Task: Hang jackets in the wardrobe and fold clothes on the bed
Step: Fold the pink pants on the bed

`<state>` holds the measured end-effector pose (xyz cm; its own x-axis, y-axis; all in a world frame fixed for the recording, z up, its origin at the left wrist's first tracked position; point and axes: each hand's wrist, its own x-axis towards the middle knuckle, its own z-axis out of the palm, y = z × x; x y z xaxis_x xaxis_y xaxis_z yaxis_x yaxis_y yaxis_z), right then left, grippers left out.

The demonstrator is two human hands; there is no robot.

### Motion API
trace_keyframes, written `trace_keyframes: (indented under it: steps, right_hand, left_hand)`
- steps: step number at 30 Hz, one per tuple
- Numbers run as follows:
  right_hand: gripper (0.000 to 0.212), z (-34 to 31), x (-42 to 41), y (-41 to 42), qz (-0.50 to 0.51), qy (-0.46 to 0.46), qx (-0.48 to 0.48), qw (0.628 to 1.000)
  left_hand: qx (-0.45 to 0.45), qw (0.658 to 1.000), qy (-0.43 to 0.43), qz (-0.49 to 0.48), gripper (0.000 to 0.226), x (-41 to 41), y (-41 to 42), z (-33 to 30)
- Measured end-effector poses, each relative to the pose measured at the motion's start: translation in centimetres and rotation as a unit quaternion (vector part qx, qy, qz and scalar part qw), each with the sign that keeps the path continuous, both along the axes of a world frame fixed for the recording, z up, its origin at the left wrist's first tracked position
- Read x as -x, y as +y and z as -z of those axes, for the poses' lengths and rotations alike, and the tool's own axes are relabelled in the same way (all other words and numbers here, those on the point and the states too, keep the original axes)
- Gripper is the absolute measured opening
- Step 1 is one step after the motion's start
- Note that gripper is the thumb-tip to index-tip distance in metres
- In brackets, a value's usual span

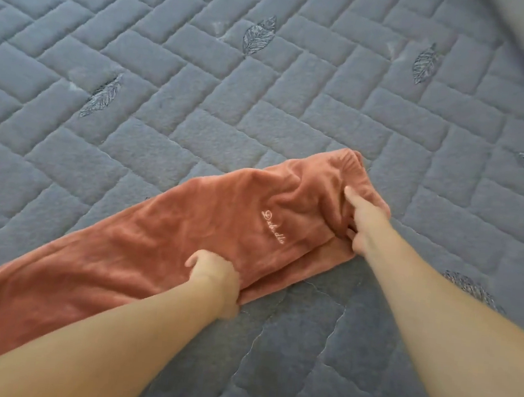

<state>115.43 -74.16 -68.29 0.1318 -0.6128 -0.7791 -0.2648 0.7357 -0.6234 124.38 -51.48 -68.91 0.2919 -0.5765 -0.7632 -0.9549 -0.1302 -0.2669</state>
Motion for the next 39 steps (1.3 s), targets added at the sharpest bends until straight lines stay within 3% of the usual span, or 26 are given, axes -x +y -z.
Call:
trace_keyframes:
  steps: [2, 4, 6, 8, 10, 12, 15, 16, 18, 20, 23, 26, 28, 31, 35, 39]
  right_hand:
    - [0.039, 0.3, -1.2, -0.3, 0.05, 0.015, 0.046, 0.998]
    - [0.028, -0.5, -1.3, -1.8, 0.13, -0.026, 0.078, 0.988]
    - [0.015, -1.6, -0.6, -3.4, 0.223, -0.066, 0.115, 0.966]
    - [0.019, -1.7, 0.9, -4.7, 0.288, -0.034, 0.137, 0.947]
    - [0.027, -0.9, 2.7, -4.8, 0.287, 0.012, 0.113, 0.951]
    - [0.04, 0.7, 3.7, -3.4, 0.245, 0.063, 0.064, 0.965]
    - [0.073, 2.5, 2.9, 0.8, 0.186, 0.153, 0.026, 0.97]
    - [0.076, 2.9, 2.3, 2.5, 0.18, 0.146, 0.029, 0.972]
    - [0.072, 3.4, 1.3, 5.7, 0.185, 0.12, 0.031, 0.975]
    - [0.067, 3.4, 0.8, 7.6, 0.183, 0.127, 0.03, 0.974]
    - [0.069, 3.0, 0.3, 7.4, 0.184, 0.107, 0.027, 0.977]
    - [0.066, 2.3, 0.2, 5.5, 0.262, 0.015, 0.035, 0.964]
    - [0.066, 2.1, 0.6, 4.2, 0.278, -0.011, 0.022, 0.96]
    - [0.059, 2.6, 1.4, 3.0, 0.206, -0.018, -0.038, 0.978]
    - [0.036, 3.7, 2.2, 2.4, 0.166, -0.005, -0.059, 0.984]
    - [0.06, 4.7, 2.1, 2.0, 0.199, 0.02, -0.014, 0.98]
  left_hand:
    - [0.026, 0.999, -0.022, 0.016, 0.036, 0.2, -0.8, 0.3]
    - [0.048, 0.998, -0.023, 0.02, 0.026, 0.4, -1.6, 0.2]
    - [0.059, 0.997, 0.042, -0.019, 0.015, 0.7, -2.4, 0.1]
    - [0.084, 0.989, 0.118, -0.025, 0.008, 1.2, -2.9, 0.2]
    - [0.073, 0.985, 0.154, 0.016, 0.014, 1.6, -2.6, 0.4]
    - [0.058, 0.985, 0.161, 0.034, 0.034, 1.7, -2.0, 0.3]
    - [0.185, 0.96, 0.194, -0.085, 0.036, 0.4, -1.4, -0.2]
    - [0.267, 0.937, 0.183, -0.132, 0.029, -0.6, -1.3, -0.6]
    - [0.381, 0.903, 0.079, -0.18, 0.023, -3.5, -1.0, -1.1]
    - [0.407, 0.886, 0.003, -0.221, 0.028, -6.4, -0.5, -0.9]
    - [0.414, 0.866, 0.037, -0.276, 0.029, -9.1, -2.3, -0.9]
    - [0.439, 0.828, 0.086, -0.337, 0.029, -10.1, -6.0, -0.9]
    - [0.35, 0.849, 0.15, -0.366, 0.025, -10.4, -7.9, -0.6]
    - [0.205, 0.925, 0.159, -0.277, 0.025, -9.6, -9.1, -0.1]
    - [0.193, 0.959, 0.068, -0.197, 0.021, -8.3, -9.7, 0.3]
    - [0.34, 0.927, 0.015, -0.161, 0.02, -11.5, -11.0, -0.8]
